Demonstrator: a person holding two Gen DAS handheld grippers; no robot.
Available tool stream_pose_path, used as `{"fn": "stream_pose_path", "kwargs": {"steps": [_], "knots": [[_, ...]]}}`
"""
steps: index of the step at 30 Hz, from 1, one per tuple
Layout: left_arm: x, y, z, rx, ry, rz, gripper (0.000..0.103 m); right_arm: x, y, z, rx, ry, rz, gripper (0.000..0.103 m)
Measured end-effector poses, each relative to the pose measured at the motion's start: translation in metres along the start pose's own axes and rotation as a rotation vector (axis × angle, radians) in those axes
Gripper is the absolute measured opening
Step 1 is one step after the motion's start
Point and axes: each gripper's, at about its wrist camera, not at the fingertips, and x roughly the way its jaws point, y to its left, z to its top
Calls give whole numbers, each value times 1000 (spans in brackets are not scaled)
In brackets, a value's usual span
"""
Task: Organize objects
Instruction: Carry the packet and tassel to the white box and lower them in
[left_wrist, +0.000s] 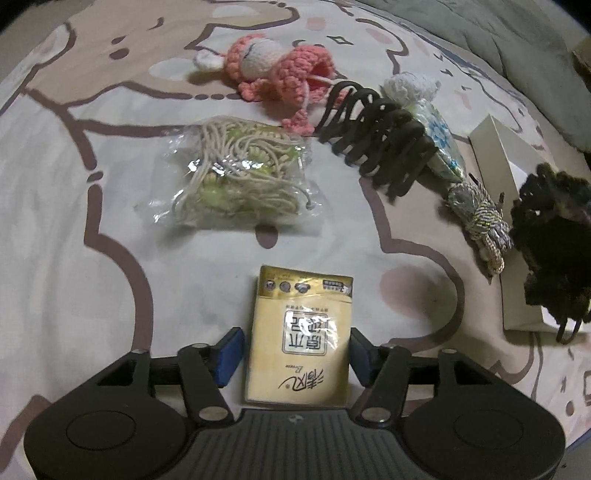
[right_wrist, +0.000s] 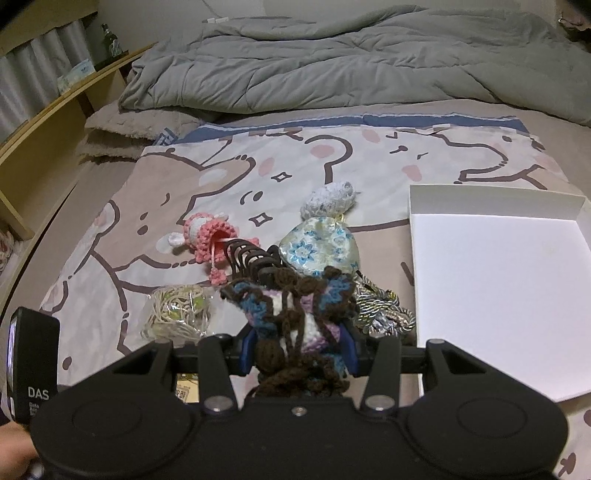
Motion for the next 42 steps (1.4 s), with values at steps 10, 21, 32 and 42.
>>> {"fn": "stream_pose_path", "kwargs": {"steps": [10,21,32,42], "knots": [[-42,-18,6,107,-175,-14,53,-10,-2,4,-27,-37,-1,46],[-108,-57,42,174,-392,-74,53,-51,-8,29,-75,-191,-14,46],[-141,-108,99,178,-516,-165,53,-77,-36,73,-71,-281,-104,46],[-127,-181,132,260,-549,-253,53,-62,-84,102,-22,-303,-219,46]]}}
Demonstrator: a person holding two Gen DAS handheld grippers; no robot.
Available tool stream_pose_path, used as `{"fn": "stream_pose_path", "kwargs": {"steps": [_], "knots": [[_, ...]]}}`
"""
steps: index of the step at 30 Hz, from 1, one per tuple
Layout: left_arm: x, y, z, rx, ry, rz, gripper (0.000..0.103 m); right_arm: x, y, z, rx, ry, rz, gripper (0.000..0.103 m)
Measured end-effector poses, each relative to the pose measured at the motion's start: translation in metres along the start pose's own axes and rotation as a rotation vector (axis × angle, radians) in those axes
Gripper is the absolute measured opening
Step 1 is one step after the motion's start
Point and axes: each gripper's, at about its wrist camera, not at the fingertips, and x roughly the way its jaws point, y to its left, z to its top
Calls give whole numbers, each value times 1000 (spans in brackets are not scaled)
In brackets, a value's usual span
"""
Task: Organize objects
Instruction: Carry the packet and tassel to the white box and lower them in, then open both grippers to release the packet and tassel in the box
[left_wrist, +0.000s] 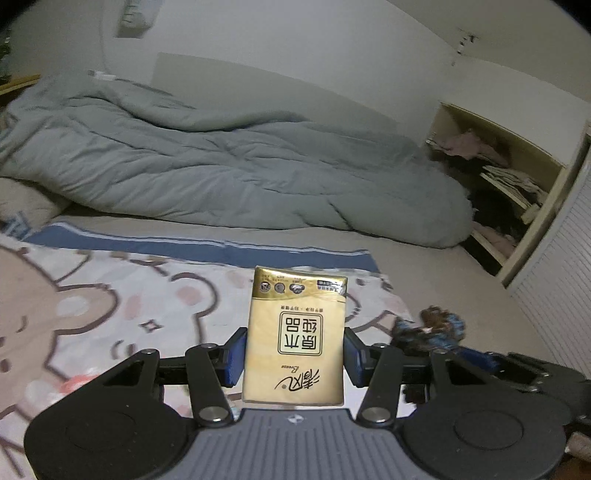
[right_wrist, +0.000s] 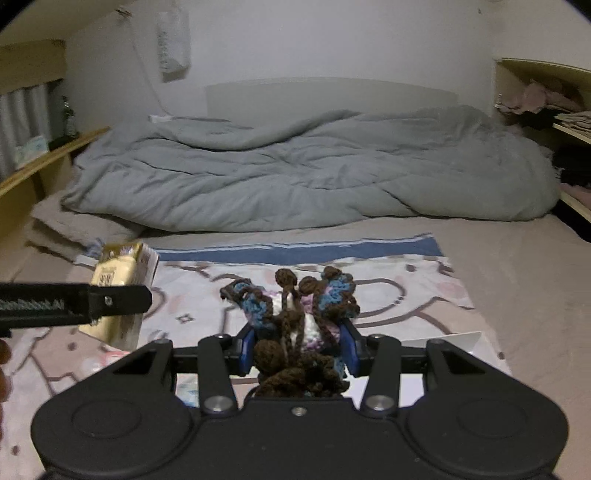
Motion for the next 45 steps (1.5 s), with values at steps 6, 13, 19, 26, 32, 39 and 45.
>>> {"fn": "stream_pose_path", "kwargs": {"steps": [6,13,19,26,32,39,45], "knots": [[52,-11,-12,-38,61,-63,53,35,-24,-8,2,57,-66,46],[107,-12,-31,-93,144,-112,53,64,-46,-23,-2,117,-98,46],[136,-3,-41,-164,190,-128,53,84,-54,-30,11,147,-95,46],[156,2,-49,-192,254,-132,76,92,-70,-34,92,156,-127,58],[157,-2,-55,-152,283,-109,75,91,-81,-42,115,190,-131,58],[152,-6,-57,-103,290,-86,75,86,-85,-46,144,196,-111,58],[143,-8,-55,-65,281,-63,75,80,-86,-47,157,194,-106,58]]}}
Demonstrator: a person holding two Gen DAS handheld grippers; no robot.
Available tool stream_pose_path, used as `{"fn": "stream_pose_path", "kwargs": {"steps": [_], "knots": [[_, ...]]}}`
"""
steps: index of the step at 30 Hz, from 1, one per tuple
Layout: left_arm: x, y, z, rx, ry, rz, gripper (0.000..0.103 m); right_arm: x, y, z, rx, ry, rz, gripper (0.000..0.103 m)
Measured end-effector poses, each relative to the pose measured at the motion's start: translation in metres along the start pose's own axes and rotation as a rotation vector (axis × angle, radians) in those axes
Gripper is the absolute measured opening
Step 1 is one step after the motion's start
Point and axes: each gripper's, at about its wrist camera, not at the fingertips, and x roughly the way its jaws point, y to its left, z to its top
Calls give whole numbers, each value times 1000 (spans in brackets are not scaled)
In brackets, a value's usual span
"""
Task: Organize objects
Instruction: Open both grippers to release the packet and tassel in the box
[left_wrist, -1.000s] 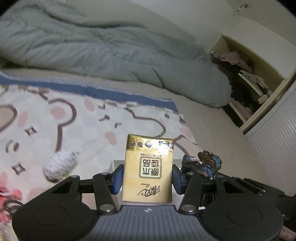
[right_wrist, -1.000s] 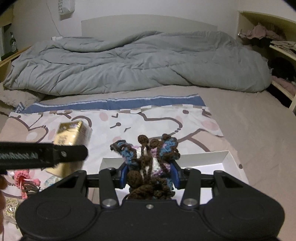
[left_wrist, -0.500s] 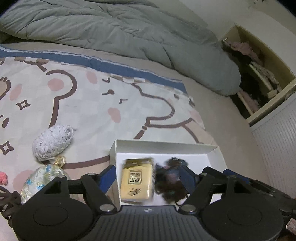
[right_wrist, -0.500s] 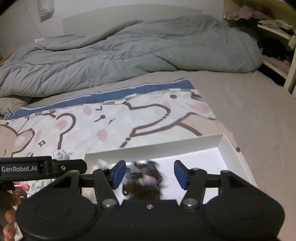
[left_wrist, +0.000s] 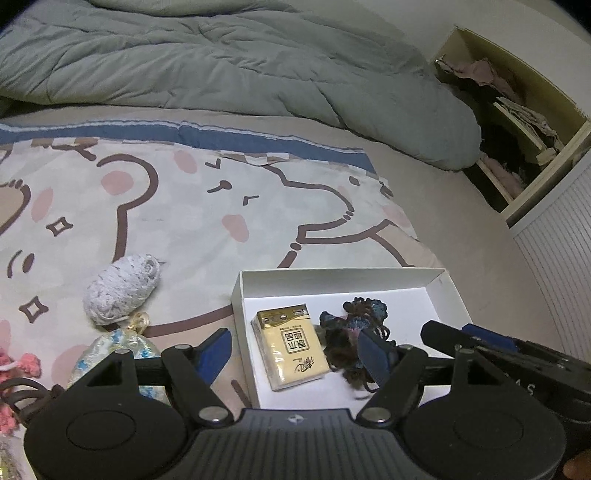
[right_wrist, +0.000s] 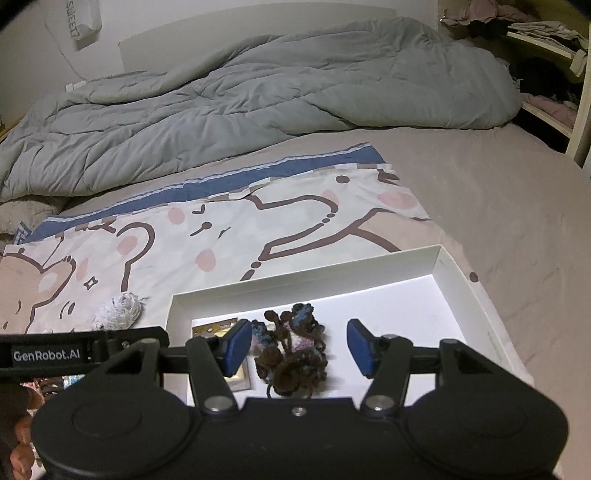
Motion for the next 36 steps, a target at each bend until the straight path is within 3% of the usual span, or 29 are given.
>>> {"fn": "stream_pose_path", "kwargs": {"steps": [10,17,30,36], "knots": [[-19,1,-2,30,-25,32,76,-19,-2,-1,25,-27,12,59],[-31,-6,-10,71,-30,66,76,-36,-7,-6,28,-50,4,66],[-50,-14,-26,155,-52,122,99,-66,-28,-25,54,-84,-44,88],[-60,-18,-31,185,-82,134,103,-78,-34,-32,53,-105,-66,97]]}}
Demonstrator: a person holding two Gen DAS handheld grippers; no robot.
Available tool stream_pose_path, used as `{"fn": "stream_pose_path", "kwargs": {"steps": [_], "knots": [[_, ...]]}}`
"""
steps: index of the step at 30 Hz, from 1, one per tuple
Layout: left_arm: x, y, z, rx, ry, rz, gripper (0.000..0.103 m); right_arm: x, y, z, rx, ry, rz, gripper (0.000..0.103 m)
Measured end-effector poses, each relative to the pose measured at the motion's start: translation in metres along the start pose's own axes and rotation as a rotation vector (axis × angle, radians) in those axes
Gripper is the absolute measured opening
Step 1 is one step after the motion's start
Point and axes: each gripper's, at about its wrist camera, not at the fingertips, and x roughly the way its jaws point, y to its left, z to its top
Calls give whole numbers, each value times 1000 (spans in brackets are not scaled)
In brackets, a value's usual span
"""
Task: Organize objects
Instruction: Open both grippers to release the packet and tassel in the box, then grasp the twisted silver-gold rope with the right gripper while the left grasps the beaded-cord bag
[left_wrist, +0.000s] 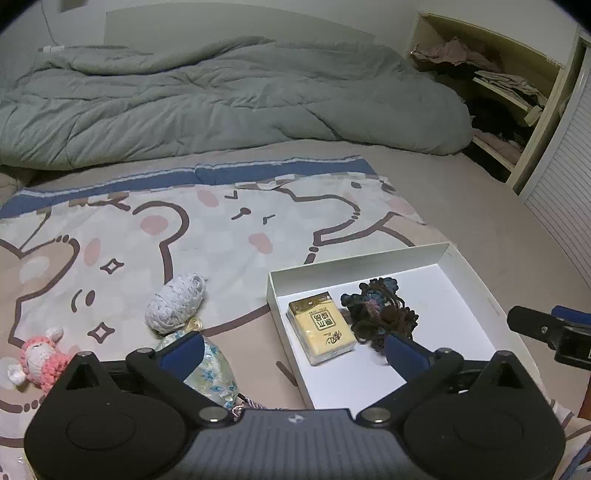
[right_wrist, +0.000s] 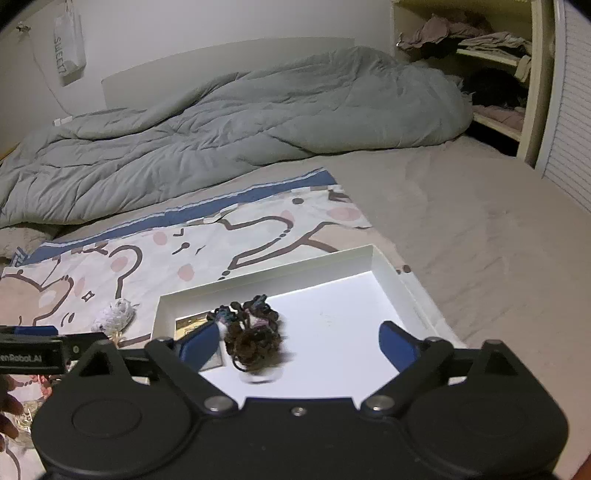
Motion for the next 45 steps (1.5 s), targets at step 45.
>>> {"fn": "stream_pose_path", "kwargs": {"steps": [45], "knots": [[-72,135,-15,-55,-80,224,103,11,103,-7,-107,-40,155,103]]}}
